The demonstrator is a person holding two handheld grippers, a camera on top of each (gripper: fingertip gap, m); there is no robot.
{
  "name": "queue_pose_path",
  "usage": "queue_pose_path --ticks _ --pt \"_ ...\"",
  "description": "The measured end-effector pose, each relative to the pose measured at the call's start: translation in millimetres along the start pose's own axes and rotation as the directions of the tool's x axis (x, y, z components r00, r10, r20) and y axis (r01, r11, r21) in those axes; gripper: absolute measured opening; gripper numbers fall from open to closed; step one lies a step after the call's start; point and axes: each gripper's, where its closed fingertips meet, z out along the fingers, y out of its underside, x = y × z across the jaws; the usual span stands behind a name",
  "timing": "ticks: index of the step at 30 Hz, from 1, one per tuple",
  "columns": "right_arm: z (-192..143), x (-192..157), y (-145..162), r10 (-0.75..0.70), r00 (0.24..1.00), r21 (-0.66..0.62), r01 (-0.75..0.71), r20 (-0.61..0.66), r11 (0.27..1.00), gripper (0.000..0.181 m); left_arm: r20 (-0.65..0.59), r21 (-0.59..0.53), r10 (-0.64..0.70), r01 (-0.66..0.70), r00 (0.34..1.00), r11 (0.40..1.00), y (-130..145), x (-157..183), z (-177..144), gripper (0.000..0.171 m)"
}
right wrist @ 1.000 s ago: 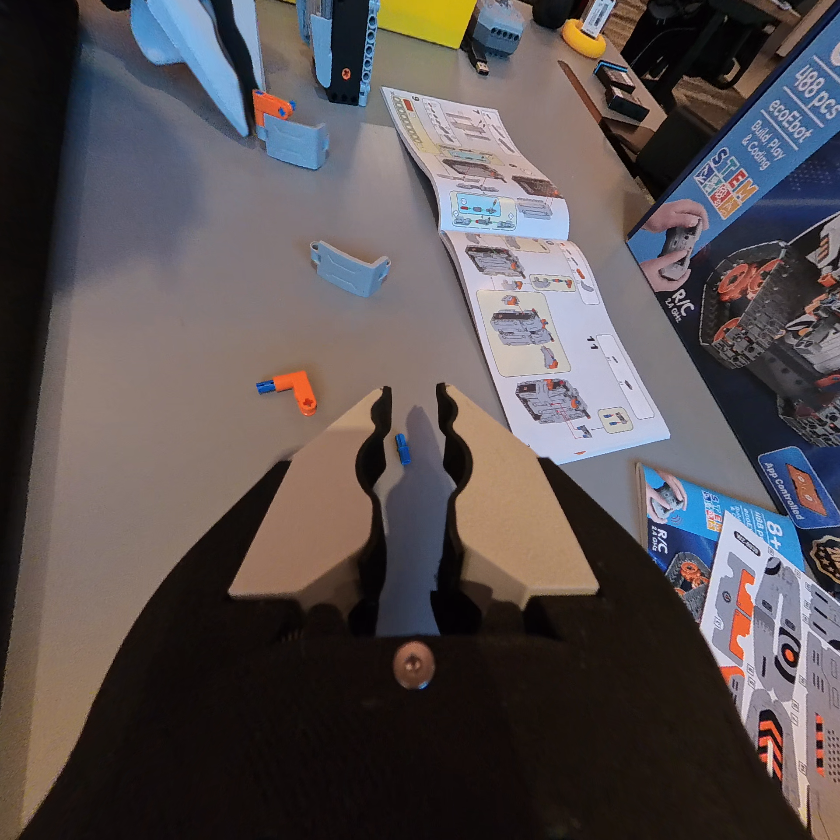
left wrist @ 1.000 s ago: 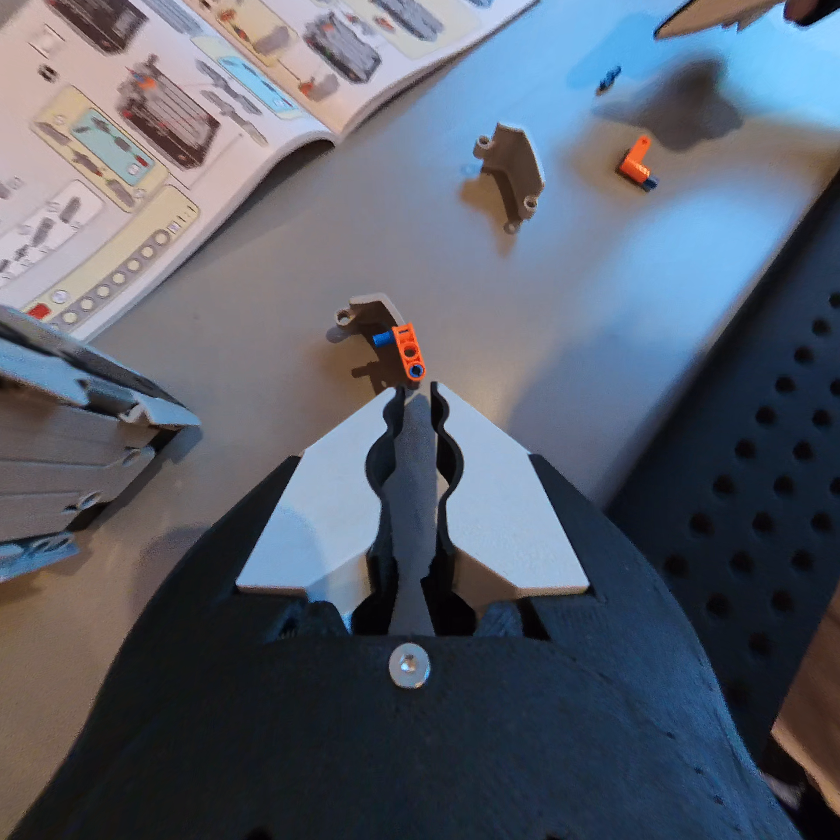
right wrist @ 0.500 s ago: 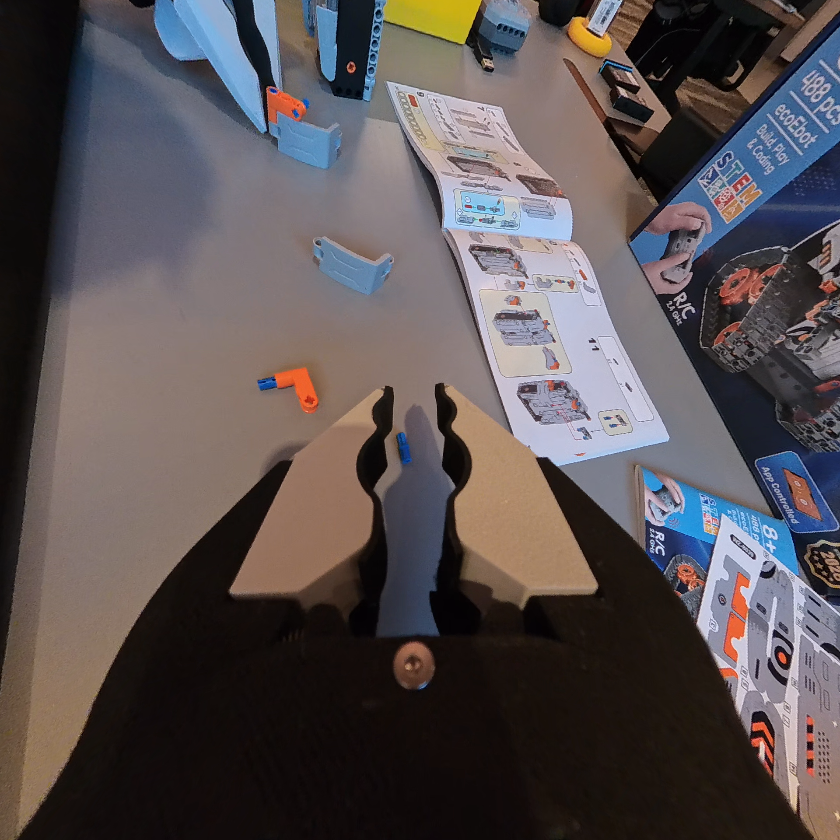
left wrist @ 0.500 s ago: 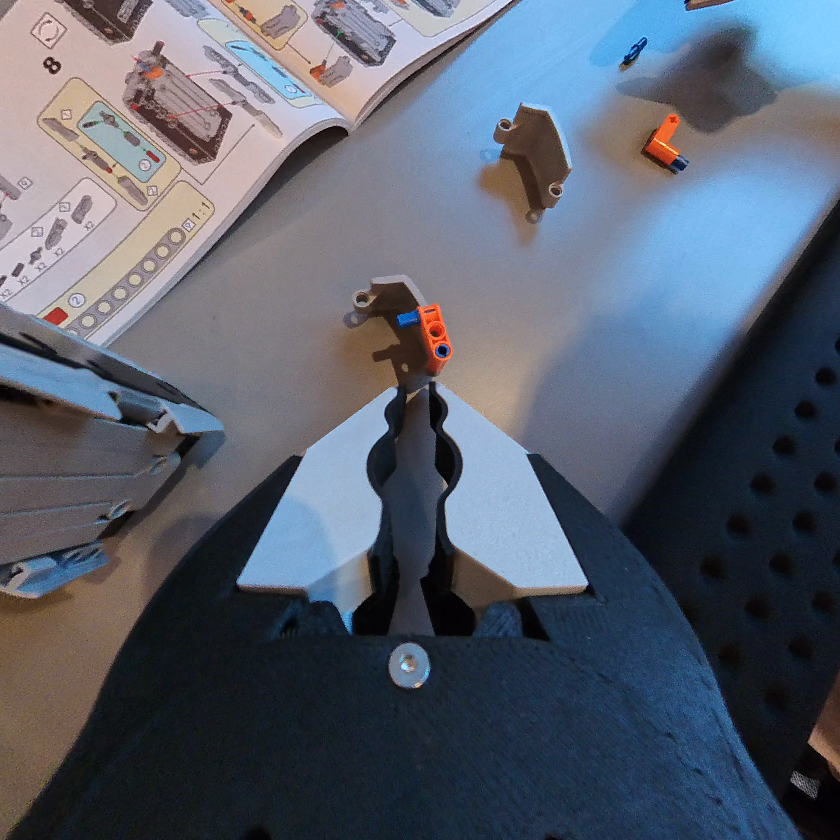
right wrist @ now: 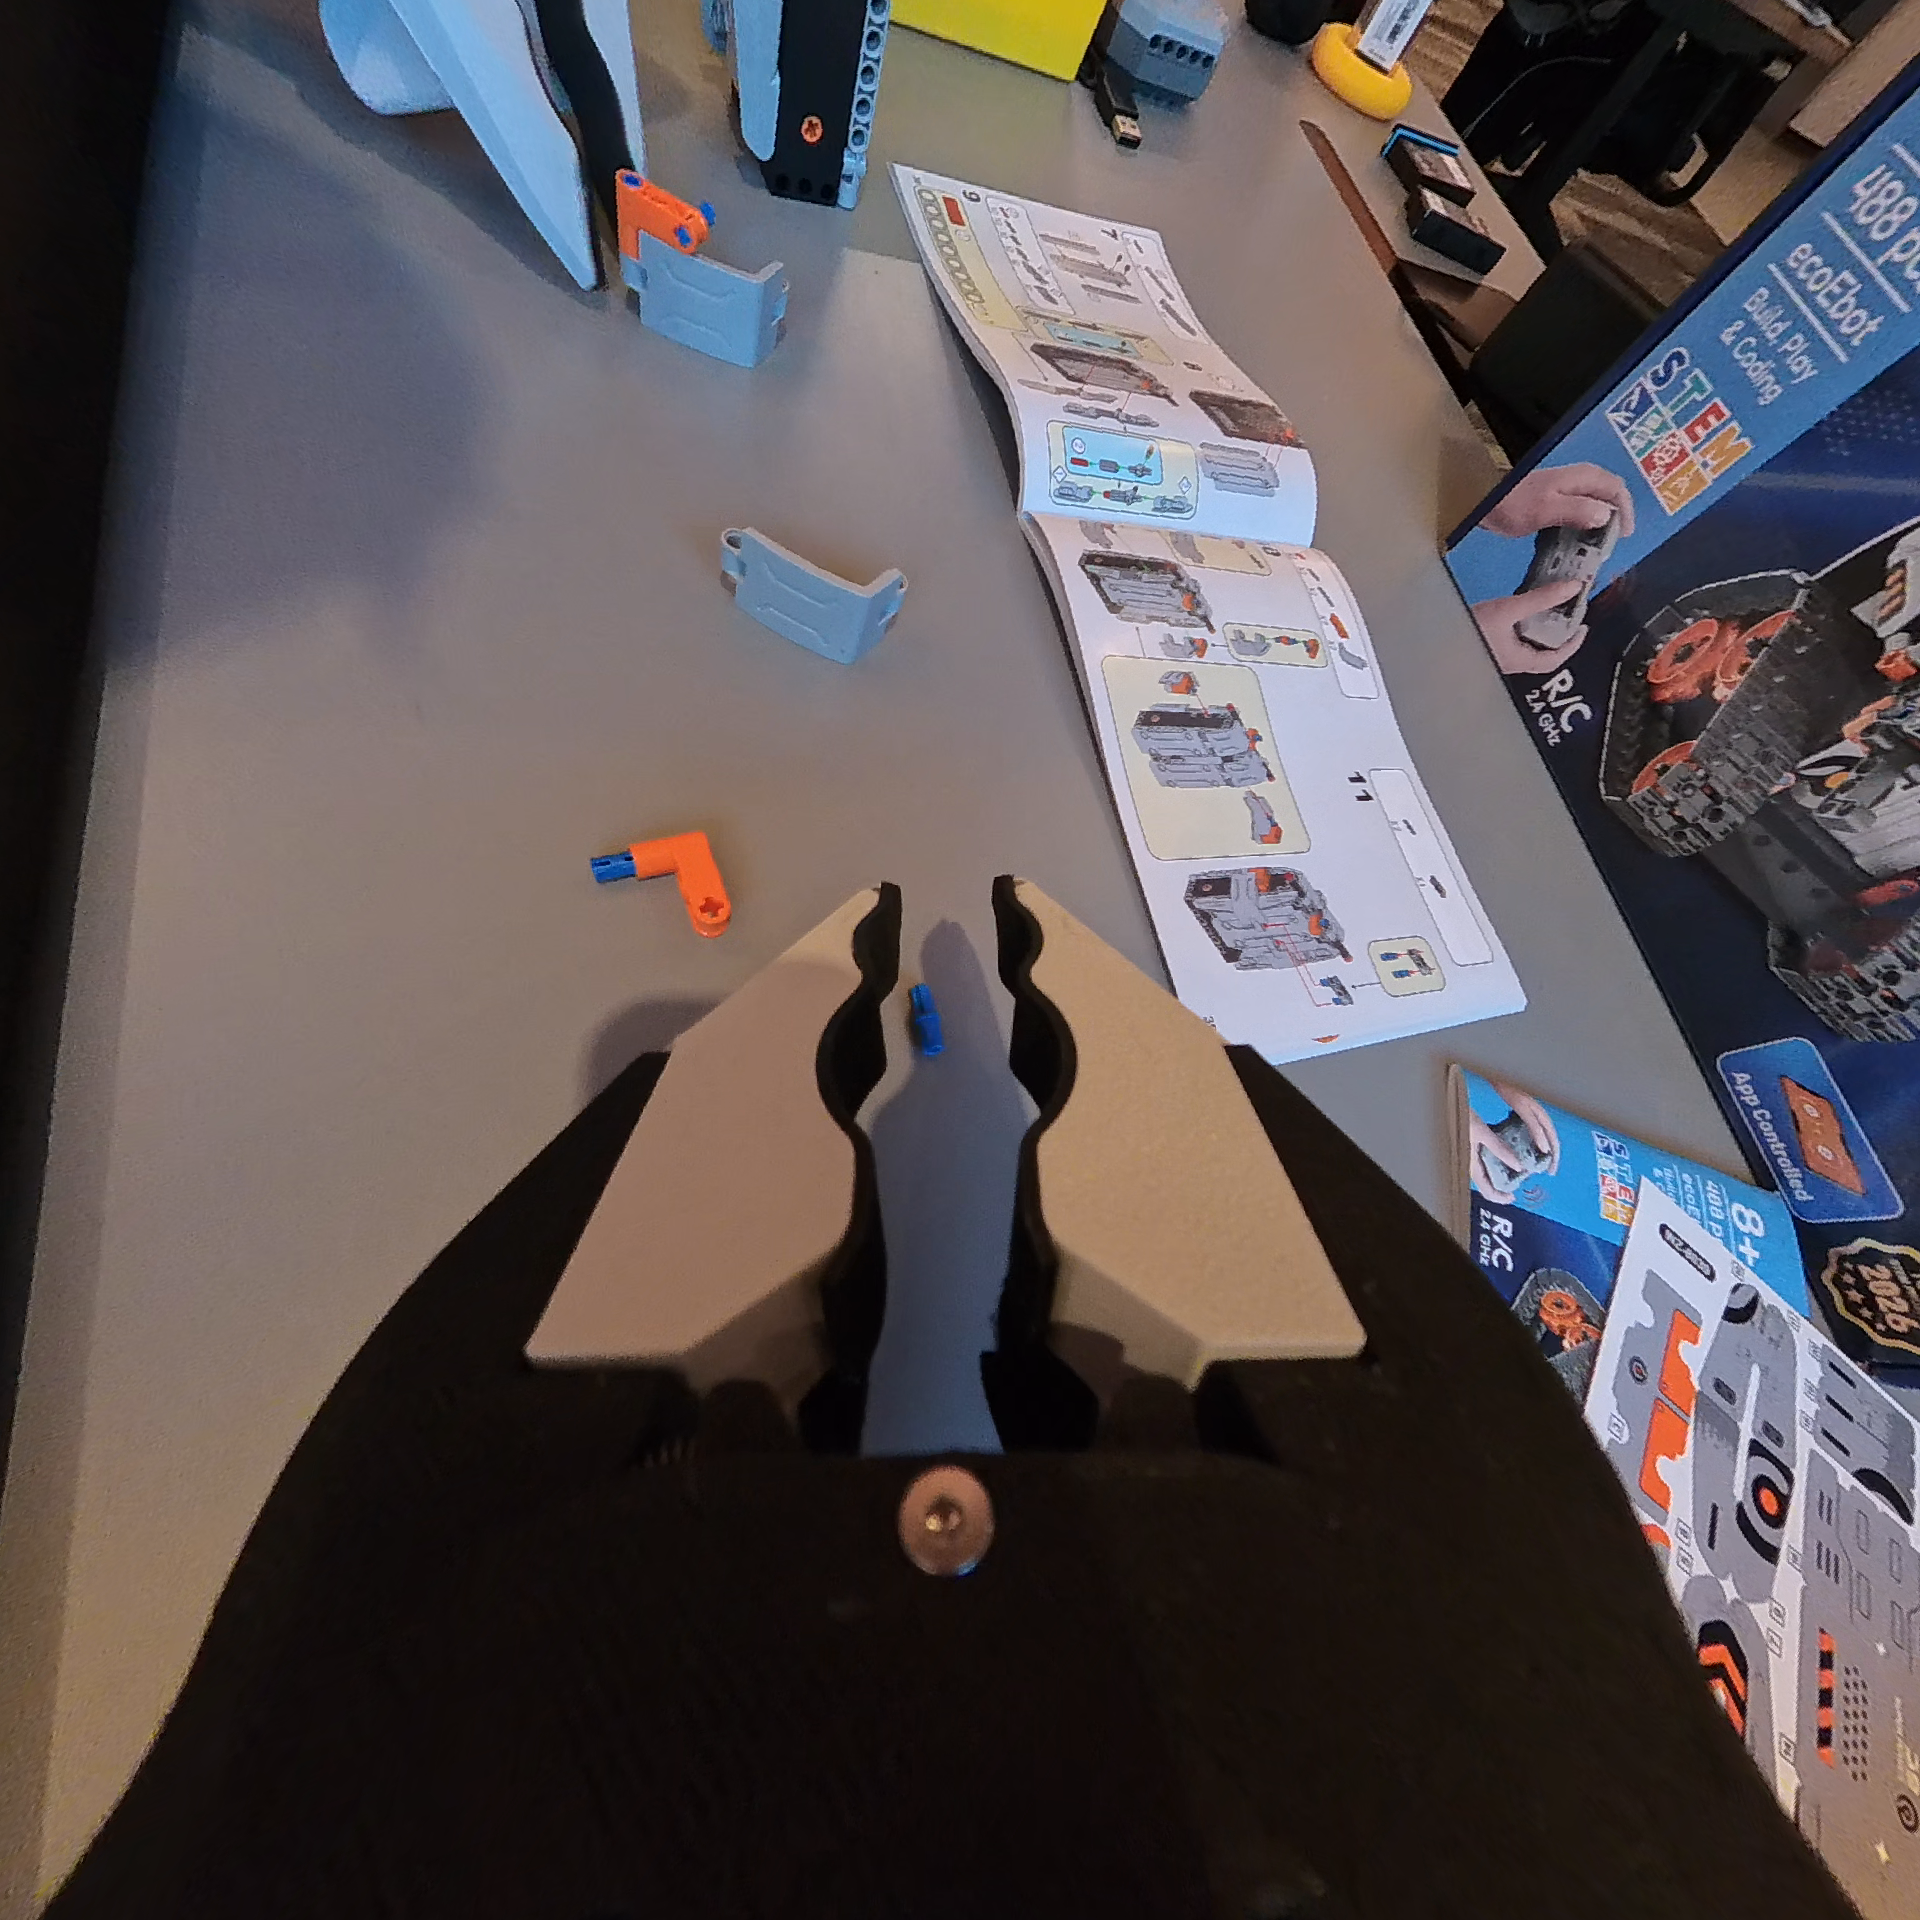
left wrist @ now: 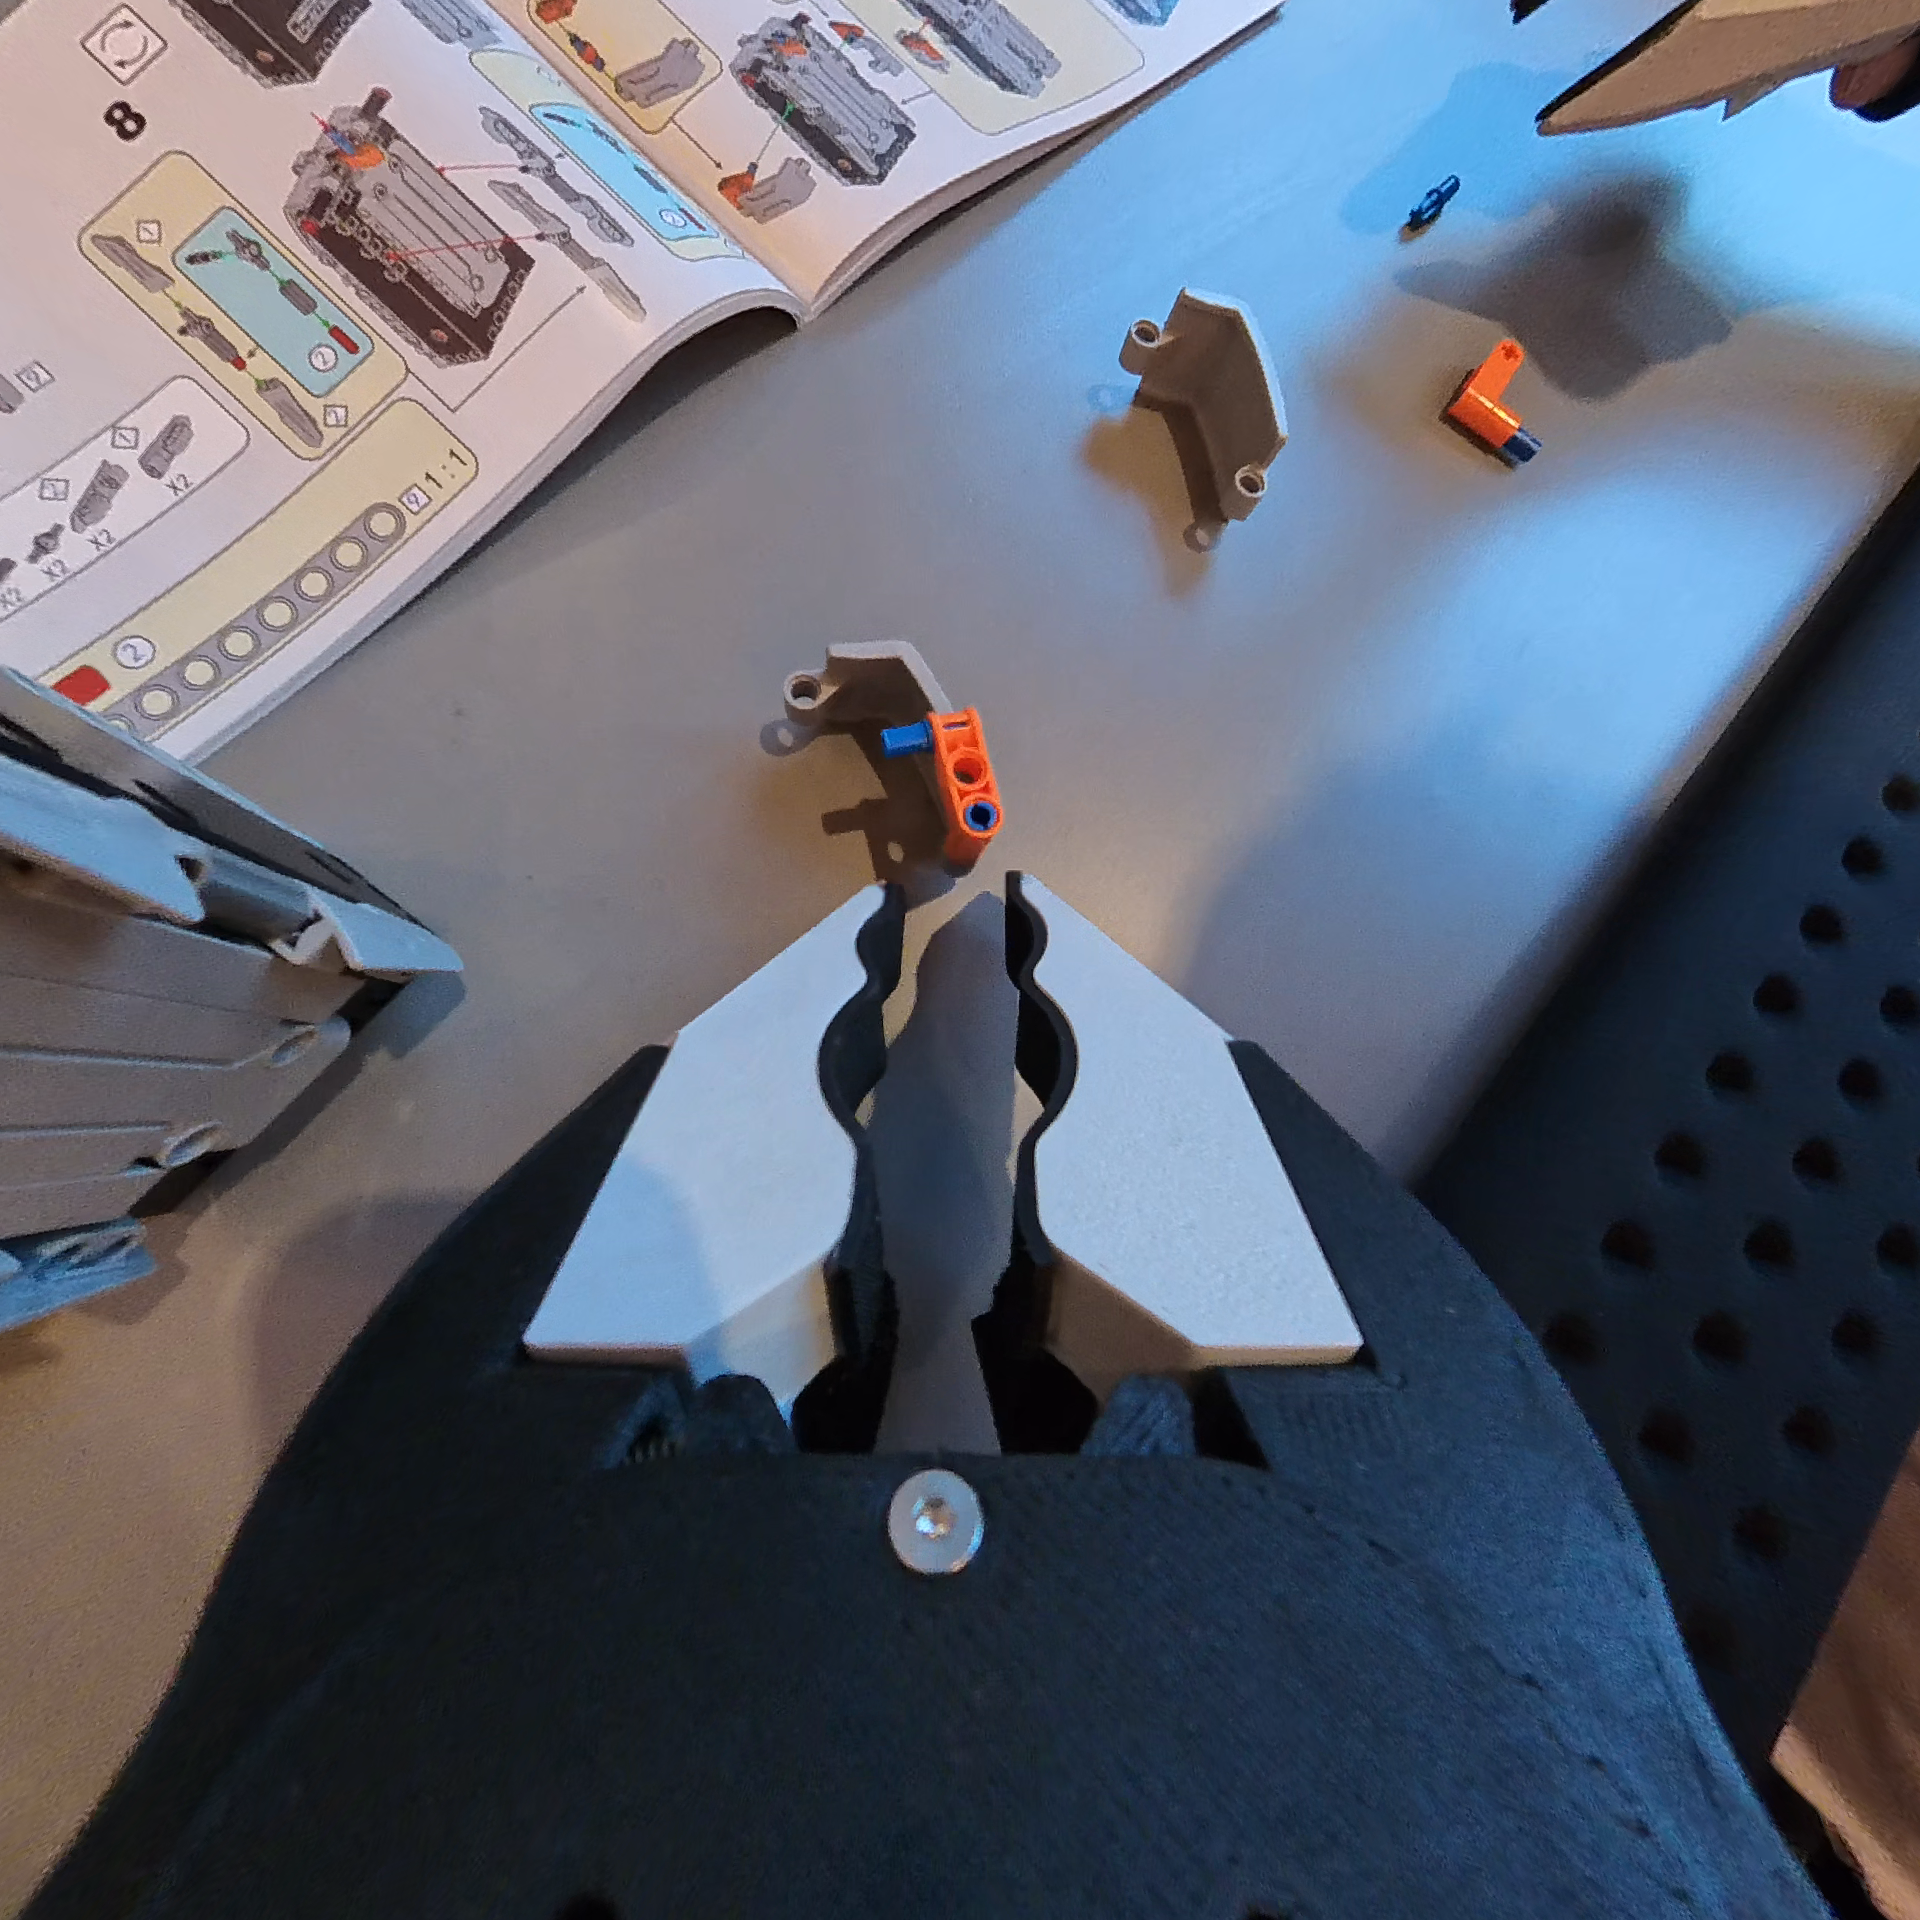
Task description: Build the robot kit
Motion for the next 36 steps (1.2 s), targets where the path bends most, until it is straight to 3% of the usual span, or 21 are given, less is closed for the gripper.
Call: queue_pose_path --ticks 36 --pt "0.3 -0.8 1.4 -0.019 1.000 -0.015 0.019 0.001 1.000 0.016 0.091 0.029 -0.050 0.048 0.995 0.998 -8.4 -26.3 3.2 0.012"
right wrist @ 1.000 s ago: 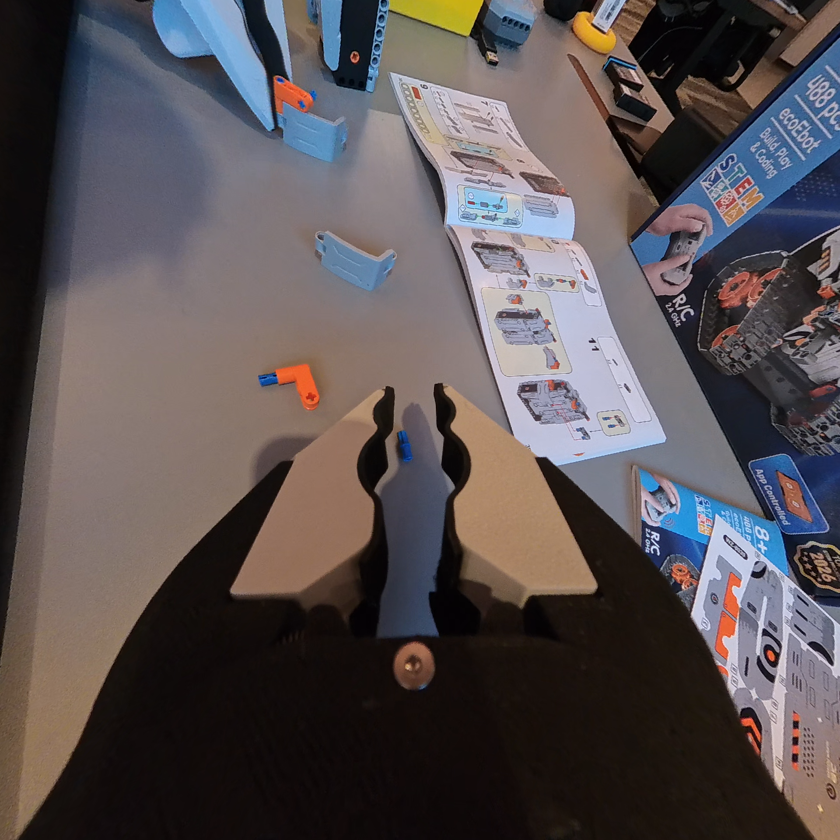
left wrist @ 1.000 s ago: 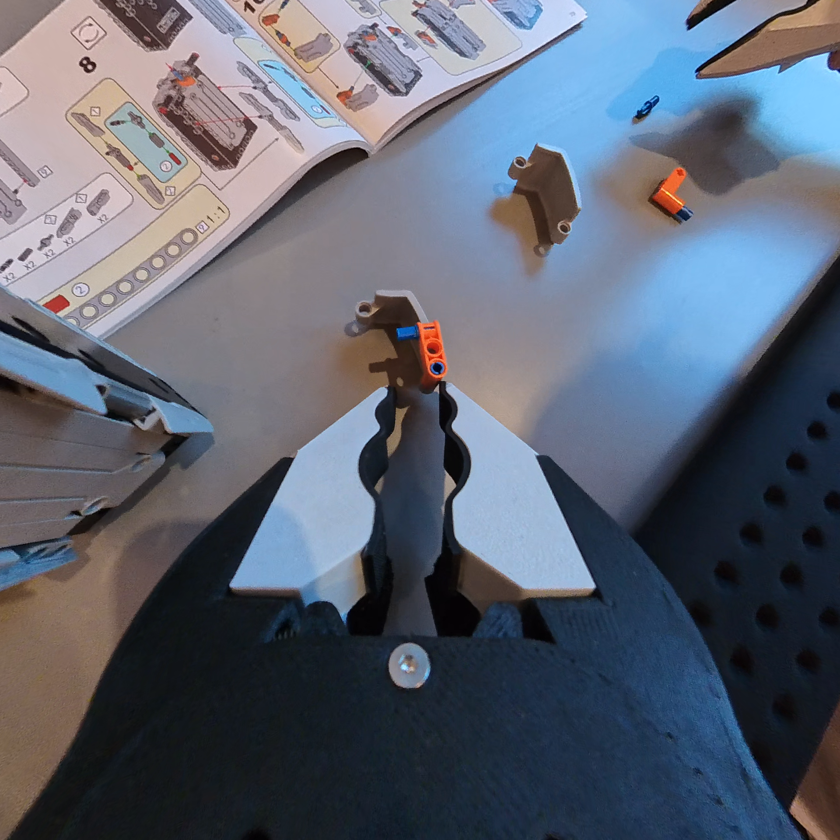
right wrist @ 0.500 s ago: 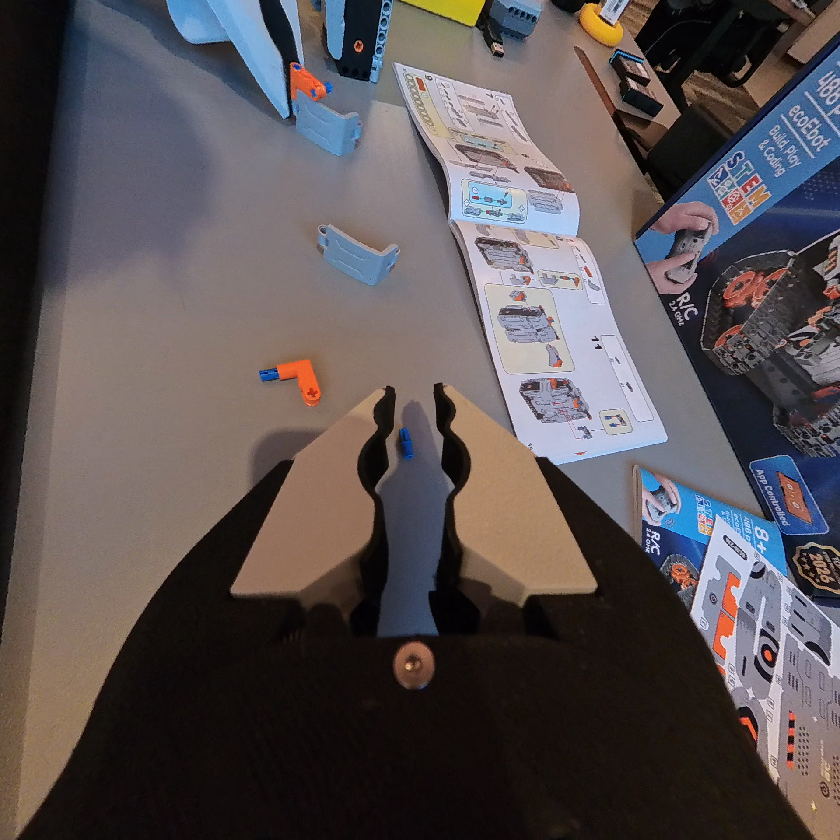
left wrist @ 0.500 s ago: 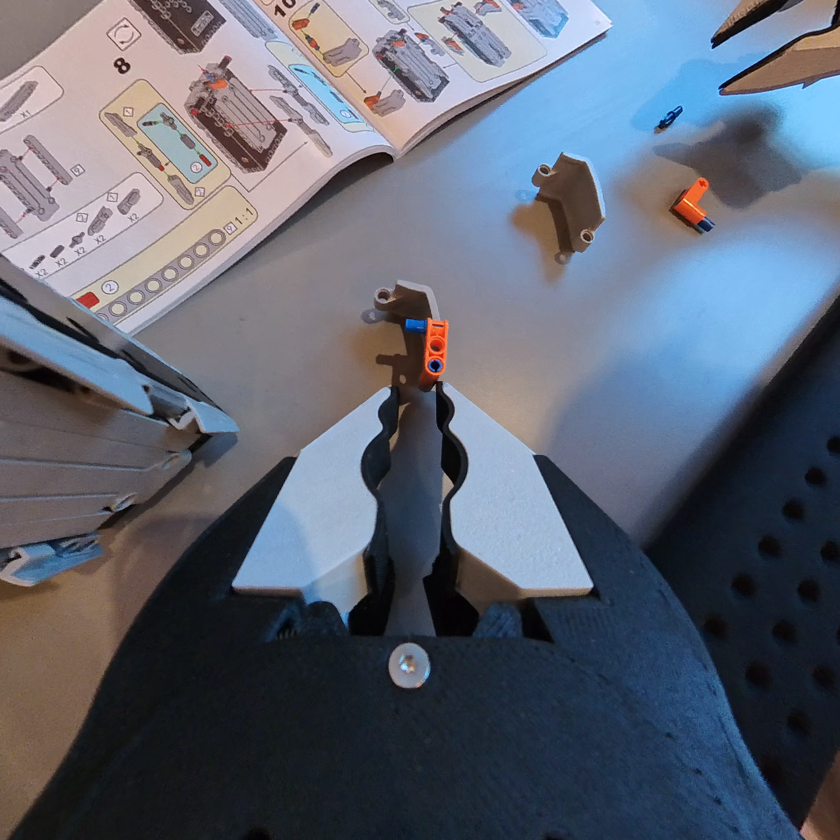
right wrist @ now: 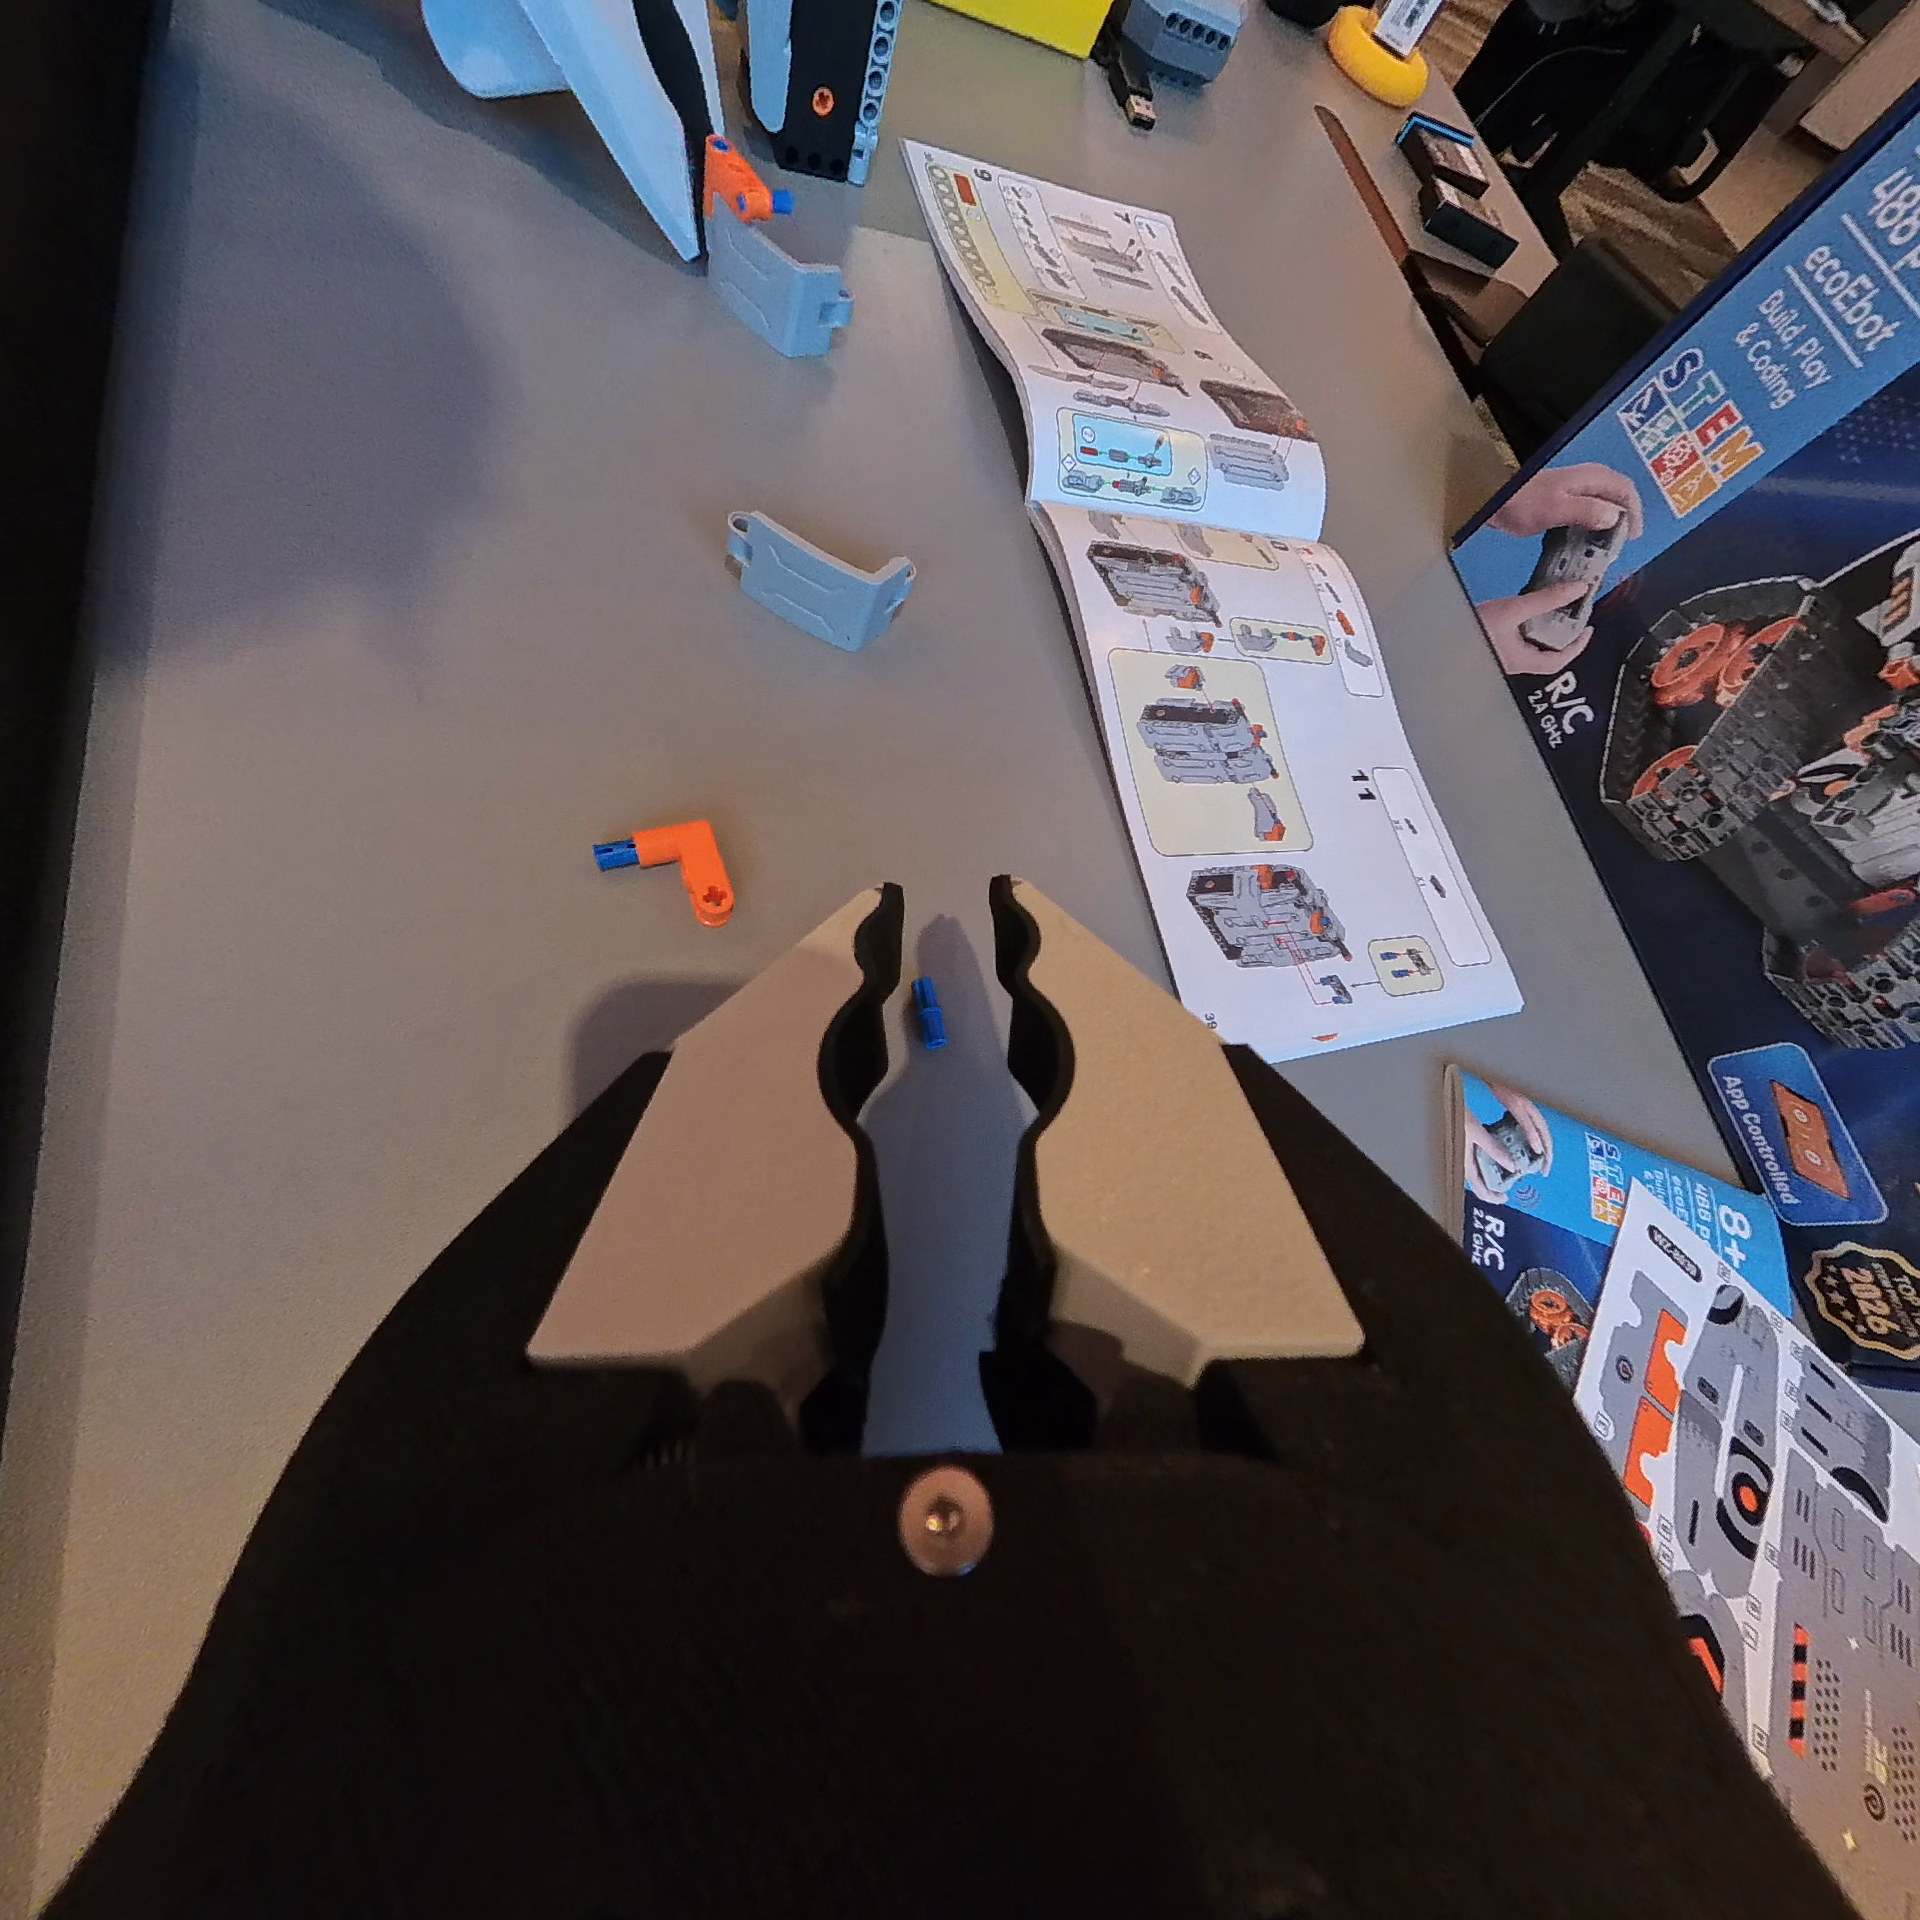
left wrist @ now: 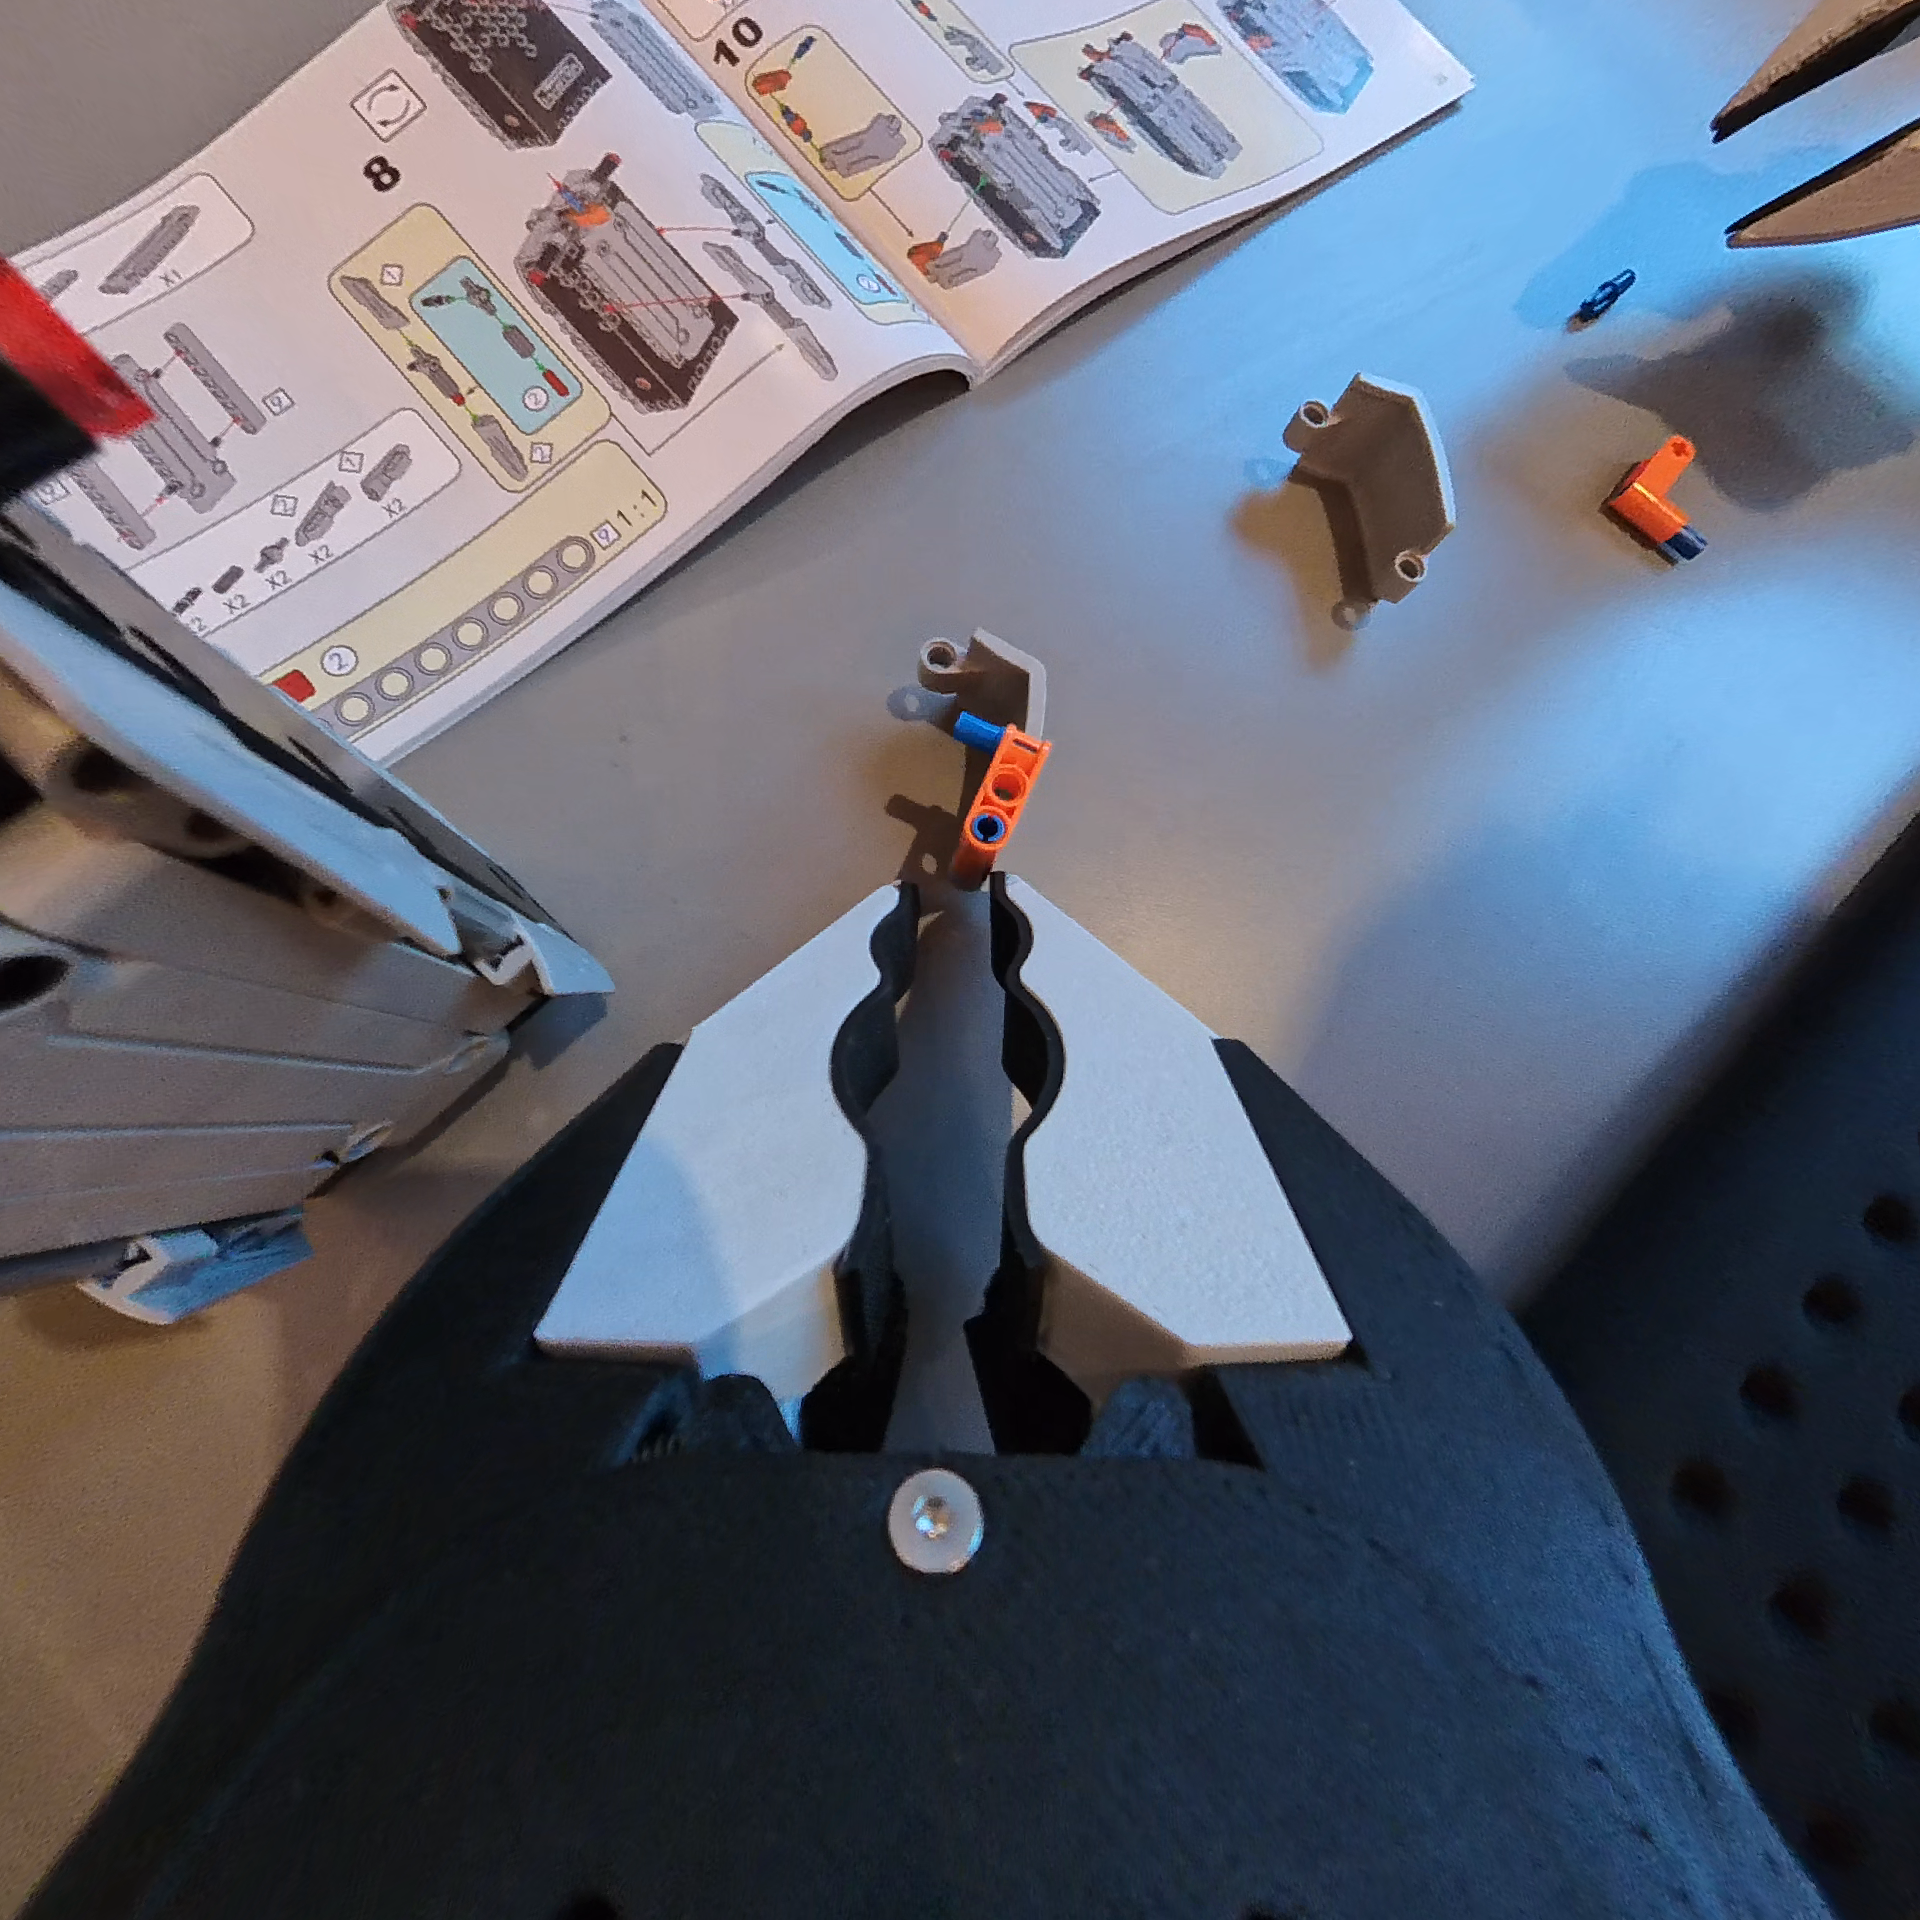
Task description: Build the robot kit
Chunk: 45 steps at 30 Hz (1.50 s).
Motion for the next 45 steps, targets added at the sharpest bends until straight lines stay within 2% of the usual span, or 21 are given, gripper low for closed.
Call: queue_pose_path --ticks 37,45 --pt "-0.8 -3.3 -1.7 -0.029 1.000 -0.009 0.029 0.002 1.000 0.016 0.064 0.022 -0.064 0.063 0.996 0.998 -4.6 -10.0 3.0 0.006" --pt "-0.8 -3.8 -1.1 -0.037 0.999 -0.016 0.037 0.001 0.999 0.016 0.162 0.036 -0.084 0.079 0.983 0.996 -2.6 -7.7 -8.1 0.001"
